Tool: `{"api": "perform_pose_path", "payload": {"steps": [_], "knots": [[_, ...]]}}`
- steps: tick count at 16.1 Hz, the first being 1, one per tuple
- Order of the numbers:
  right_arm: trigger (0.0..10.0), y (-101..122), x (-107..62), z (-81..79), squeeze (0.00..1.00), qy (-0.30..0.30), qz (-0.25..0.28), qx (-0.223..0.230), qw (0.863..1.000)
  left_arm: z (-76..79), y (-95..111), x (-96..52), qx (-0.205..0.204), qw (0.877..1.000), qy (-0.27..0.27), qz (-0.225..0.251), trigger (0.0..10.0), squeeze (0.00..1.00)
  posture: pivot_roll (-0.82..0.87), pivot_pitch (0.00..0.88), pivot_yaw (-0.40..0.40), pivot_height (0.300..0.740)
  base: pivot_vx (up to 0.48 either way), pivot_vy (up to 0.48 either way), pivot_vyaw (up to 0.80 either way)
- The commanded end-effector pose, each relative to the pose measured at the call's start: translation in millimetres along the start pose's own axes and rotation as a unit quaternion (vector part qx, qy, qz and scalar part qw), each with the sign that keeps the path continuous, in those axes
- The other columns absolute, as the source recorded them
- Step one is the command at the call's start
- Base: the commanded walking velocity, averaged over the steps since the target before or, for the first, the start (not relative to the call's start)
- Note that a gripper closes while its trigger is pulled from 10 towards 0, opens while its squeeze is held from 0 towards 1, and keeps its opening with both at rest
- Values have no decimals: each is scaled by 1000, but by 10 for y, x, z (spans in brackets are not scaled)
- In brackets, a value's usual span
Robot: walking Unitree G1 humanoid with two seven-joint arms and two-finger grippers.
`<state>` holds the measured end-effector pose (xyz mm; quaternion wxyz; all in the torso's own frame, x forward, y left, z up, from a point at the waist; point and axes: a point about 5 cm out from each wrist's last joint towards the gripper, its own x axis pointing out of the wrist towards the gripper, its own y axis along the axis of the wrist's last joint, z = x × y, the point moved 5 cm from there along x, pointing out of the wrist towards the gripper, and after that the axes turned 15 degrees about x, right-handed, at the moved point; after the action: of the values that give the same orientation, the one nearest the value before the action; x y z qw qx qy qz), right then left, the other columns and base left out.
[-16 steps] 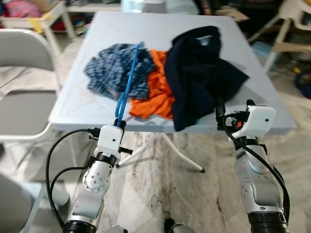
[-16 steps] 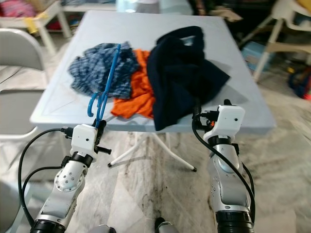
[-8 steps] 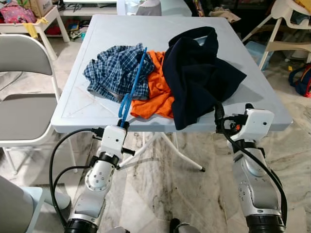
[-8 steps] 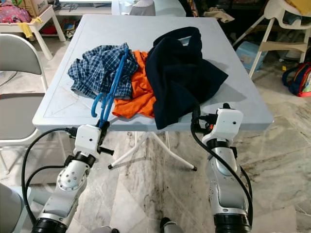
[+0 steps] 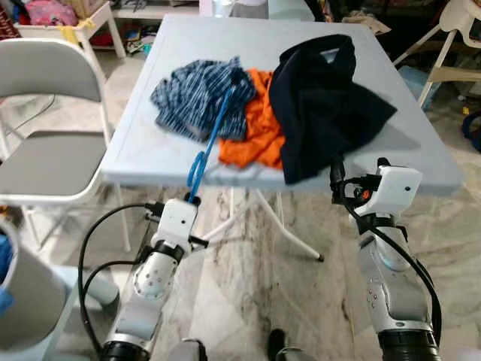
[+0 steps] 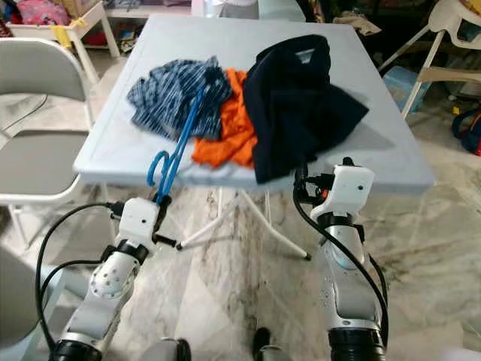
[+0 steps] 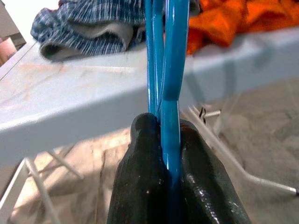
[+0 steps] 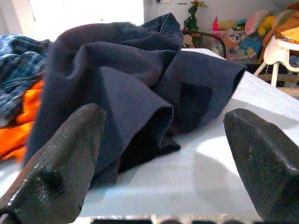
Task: Hang hanger
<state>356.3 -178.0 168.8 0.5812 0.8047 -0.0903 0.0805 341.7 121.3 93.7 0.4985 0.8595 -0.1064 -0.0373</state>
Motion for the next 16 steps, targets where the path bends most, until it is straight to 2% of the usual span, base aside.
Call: {"api": "perform_pose_path", "payload": {"steps": [1,5,9,16], "knots": [[10000,-7,-9,51,0,-6,-1,-2,1000,34,0,-9,-2,1000,-1,-2,10000,0,113,146,-6,740,-356,0,0],[10000,-4,-5,60,0,-8,0,-4,1000,38,4,-4,-4,1000,-1,-1,10000,0,106,145,-5,740,-324,0,0],[10000,1,-12,76,0,-11,0,-5,1000,46,-41,4,-19,1000,-5,-11,10000,0,101,147,-5,740,0,0,0],[10000,-43,-14,90,0,-14,-7,1,1000,24,-276,5,-68,996,-3,-61,10000,0,102,144,-6,740,0,0,0]]}}
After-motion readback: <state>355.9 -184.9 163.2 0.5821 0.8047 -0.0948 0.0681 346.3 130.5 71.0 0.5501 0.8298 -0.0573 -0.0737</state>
